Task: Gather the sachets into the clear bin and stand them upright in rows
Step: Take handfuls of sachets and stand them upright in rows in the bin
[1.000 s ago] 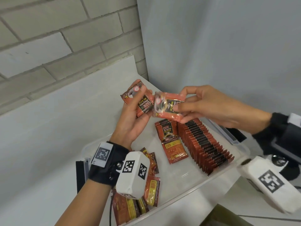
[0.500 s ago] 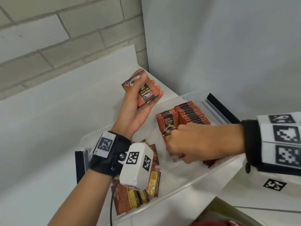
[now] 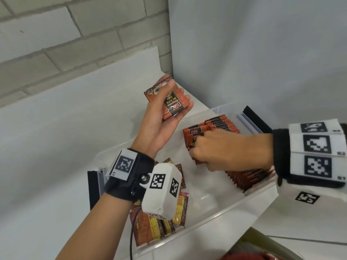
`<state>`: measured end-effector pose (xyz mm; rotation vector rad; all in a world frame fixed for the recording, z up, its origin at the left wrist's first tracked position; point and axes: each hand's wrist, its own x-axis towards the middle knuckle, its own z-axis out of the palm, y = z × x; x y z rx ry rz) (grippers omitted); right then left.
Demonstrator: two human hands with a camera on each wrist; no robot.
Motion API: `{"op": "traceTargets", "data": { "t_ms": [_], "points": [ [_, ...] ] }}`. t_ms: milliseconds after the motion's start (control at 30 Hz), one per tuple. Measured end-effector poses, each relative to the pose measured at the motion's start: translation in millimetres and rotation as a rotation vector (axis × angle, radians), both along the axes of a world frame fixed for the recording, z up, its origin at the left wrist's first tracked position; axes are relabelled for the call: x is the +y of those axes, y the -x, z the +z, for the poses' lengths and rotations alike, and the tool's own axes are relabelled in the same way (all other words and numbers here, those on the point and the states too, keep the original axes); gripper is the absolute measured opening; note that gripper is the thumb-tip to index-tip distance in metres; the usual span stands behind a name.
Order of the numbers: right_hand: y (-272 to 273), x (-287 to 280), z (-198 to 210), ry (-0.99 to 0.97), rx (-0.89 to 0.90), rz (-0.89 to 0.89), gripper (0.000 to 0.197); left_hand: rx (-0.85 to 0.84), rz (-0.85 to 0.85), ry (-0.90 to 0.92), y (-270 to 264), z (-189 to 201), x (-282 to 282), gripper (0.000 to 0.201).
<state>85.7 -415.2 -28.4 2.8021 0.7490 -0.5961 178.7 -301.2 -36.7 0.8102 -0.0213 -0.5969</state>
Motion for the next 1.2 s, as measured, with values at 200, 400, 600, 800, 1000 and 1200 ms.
{"op": "traceTargets", "data": {
  "t_ms": [200,400,600,800,1000,1200],
  "points": [
    [-26.9,-14.1,17.1,0.011,-0.093,-0.066,0.024,0.019,0.011,-0.028,-0.6,0.6,-2.2,0.01],
    [-48.3,-15.5,13.0,0.07,-0.085,0.006,0.01,-0.006,0.017,-0.048,-1.1,-0.1,-2.6,0.007],
    [-52.3,-9.3,4.2,0.209,-0.129,0.132,0.026,-0.037,0.007,-0.079,-3.8,-1.5,0.6,0.015],
    [-48.7,-17.6,10.4,0.169,-0.153,0.048,0.03,-0.04,0.03,-0.096,-1.9,-0.5,1.6,0.015],
    [-24.0,-17.1,-1.0,-0.065,-0.069,-0.079,0.008,-0.082,0.033,-0.206,-3.6,15.6,10.9,0.023],
    [0.8,-4.6,-24.4,-0.081,0.205,-0.351,0.028,-0.489,-0.331,-0.776,10.2,35.1,20.7,0.023]
  ]
}}
